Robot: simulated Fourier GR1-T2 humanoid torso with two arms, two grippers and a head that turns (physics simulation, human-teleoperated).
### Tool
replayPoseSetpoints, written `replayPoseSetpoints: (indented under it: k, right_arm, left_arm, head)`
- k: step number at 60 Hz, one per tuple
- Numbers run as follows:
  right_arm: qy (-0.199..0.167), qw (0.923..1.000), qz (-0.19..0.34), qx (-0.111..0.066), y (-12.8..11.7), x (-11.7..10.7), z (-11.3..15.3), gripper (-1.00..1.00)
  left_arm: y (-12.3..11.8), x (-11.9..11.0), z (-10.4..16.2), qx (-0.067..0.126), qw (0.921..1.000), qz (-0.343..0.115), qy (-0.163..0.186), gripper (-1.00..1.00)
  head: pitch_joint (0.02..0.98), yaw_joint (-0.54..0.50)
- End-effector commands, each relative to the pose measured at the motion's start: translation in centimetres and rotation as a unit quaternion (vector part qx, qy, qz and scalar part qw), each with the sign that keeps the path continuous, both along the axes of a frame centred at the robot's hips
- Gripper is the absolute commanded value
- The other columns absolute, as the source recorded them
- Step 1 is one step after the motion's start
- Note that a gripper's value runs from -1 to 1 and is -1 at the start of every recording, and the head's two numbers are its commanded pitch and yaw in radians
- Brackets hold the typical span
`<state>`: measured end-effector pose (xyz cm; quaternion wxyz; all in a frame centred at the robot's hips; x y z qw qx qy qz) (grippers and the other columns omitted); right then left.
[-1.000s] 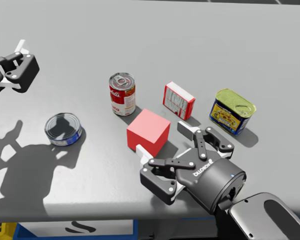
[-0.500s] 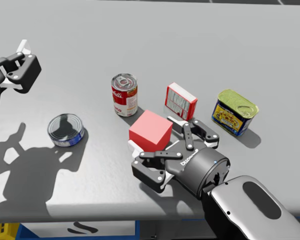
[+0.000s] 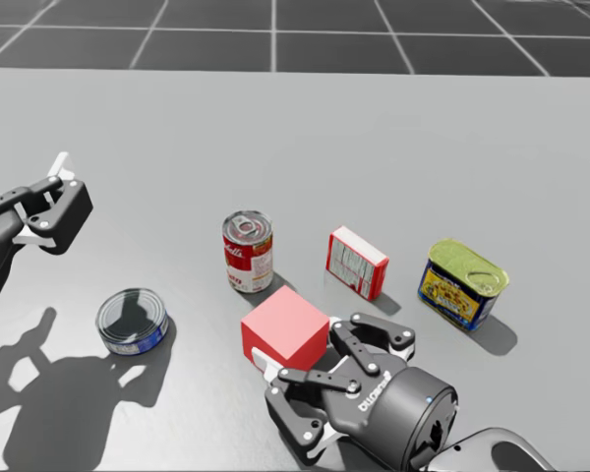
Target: Find the red cube and pick it up.
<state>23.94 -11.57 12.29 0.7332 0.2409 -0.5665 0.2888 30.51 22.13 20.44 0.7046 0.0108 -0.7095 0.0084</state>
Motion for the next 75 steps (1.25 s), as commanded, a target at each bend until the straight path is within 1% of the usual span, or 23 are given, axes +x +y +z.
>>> replayPoseSetpoints:
  k: [1,8,16,20,26,30,31,35,36,40,42,43,53,54,57,61,64,65,66,67,69,73,75]
  right_arm:
    - [0.012,0.9986,-0.051,-0.01,-1.0,0.1,-0.9,1.0]
    - [0.009,0.9986,-0.052,-0.008,-1.3,0.2,-1.0,1.0]
    - [0.008,0.9986,-0.052,-0.004,-1.5,0.2,-1.1,1.0]
    - [0.006,0.9986,-0.052,-0.005,-1.5,0.2,-1.0,1.0]
    - [0.0,0.9985,-0.055,0.0,-1.6,0.2,-0.5,1.0]
    - [-0.003,0.9981,-0.06,0.013,-1.6,0.2,0.5,1.0]
    - [-0.008,0.9978,-0.064,0.017,-1.6,0.2,1.1,1.0]
    - [-0.013,0.9974,-0.067,0.022,-1.6,0.2,1.9,1.0]
    - [-0.016,0.9971,-0.07,0.025,-1.6,0.2,2.5,1.0]
    - [-0.021,0.9966,-0.074,0.029,-1.6,0.1,3.6,1.0]
    - [-0.017,0.996,-0.077,0.042,-1.5,0.1,4.6,1.0]
    - [-0.017,0.9957,-0.079,0.044,-1.5,0.1,4.9,1.0]
    - [-0.048,0.9934,-0.084,0.062,-1.0,-0.2,8.4,1.0]
    - [-0.055,0.9928,-0.085,0.065,-0.9,-0.3,9.2,1.0]
    - [-0.063,0.9918,-0.087,0.069,-0.9,-0.4,10.2,1.0]
    - [-0.074,0.9894,-0.088,0.089,-0.8,-0.7,12.6,1.0]
    - [-0.081,0.9875,-0.09,0.1,-0.8,-0.9,13.8,1.0]
    - [-0.084,0.9865,-0.09,0.108,-0.8,-1.0,14.5,1.0]
    - [-0.085,0.9859,-0.09,0.112,-0.8,-1.1,14.9,1.0]
    - [-0.089,0.9847,-0.091,0.119,-0.8,-1.2,15.6,1.0]
    - [-0.098,0.9824,-0.095,0.127,-0.8,-1.4,16.6,1.0]
    - [-0.107,0.9794,-0.099,0.14,-0.9,-1.6,17.8,1.0]
    - [-0.121,0.9756,-0.106,0.15,-1.1,-1.9,19.1,1.0]
  left_arm:
    - [-0.1,0.0,-0.1,0.002,1.0,0.0,0.002,-1.0]
    - [-0.2,0.1,-0.3,0.003,1.0,-0.001,0.004,-1.0]
    - [-0.2,0.1,-0.4,0.004,1.0,-0.001,0.005,-1.0]
    - [-0.3,0.1,-0.4,0.004,1.0,-0.002,0.005,-1.0]
    - [-0.3,0.1,-0.4,0.004,1.0,-0.003,0.005,-1.0]
    - [-0.3,0.1,-0.4,0.004,1.0,-0.002,0.005,-1.0]
    - [-0.3,0.1,-0.3,0.004,1.0,-0.002,0.005,-1.0]
    - [-0.3,0.1,-0.3,0.003,1.0,-0.002,0.004,-1.0]
    - [-0.3,0.0,-0.3,0.003,1.0,-0.002,0.004,-1.0]
    - [-0.3,0.0,-0.3,0.004,1.0,-0.002,0.004,-1.0]
    - [-0.2,0.0,-0.3,0.004,1.0,-0.002,0.004,-1.0]
    - [-0.2,0.0,-0.3,0.004,1.0,-0.001,0.004,-1.0]
    - [-0.1,0.0,-0.1,0.001,1.0,0.004,0.003,-1.0]
    - [-0.1,0.0,-0.1,0.0,1.0,0.005,0.002,-1.0]
    - [-0.1,0.0,-0.1,-0.001,1.0,0.005,0.002,-1.0]
    - [0.0,0.0,0.0,-0.002,1.0,0.006,0.001,-1.0]
    - [0.0,0.0,0.0,-0.002,1.0,0.006,0.0,-1.0]
    - [0.0,0.0,0.0,-0.002,1.0,0.006,0.0,-1.0]
    - [0.0,0.0,0.0,-0.002,1.0,0.006,0.0,-1.0]
    - [0.0,0.0,0.0,-0.002,1.0,0.006,0.0,-1.0]
    - [0.0,0.0,0.0,-0.002,1.0,0.006,0.0,-1.0]
    - [0.0,0.0,0.0,-0.002,1.0,0.006,0.0,-1.0]
    - [0.0,0.0,0.0,-0.002,1.0,0.006,0.0,-1.0]
  head:
    - [0.683,-0.04]
    - [0.588,-0.04]
    - [0.519,-0.04]
    - [0.494,-0.05]
    - [0.479,-0.05]
    - [0.477,-0.05]
    - [0.477,-0.05]
    - [0.475,-0.04]
    - [0.473,-0.05]
    - [0.47,-0.05]
    - [0.469,-0.05]
    - [0.469,-0.05]
    - [0.466,-0.04]
    - [0.466,-0.04]
    - [0.466,-0.04]
    - [0.466,-0.04]
    - [0.466,-0.04]
    - [0.466,-0.04]
    - [0.466,-0.04]
    - [0.466,-0.04]
    - [0.465,-0.04]
    - [0.465,-0.04]
    - [0.464,-0.04]
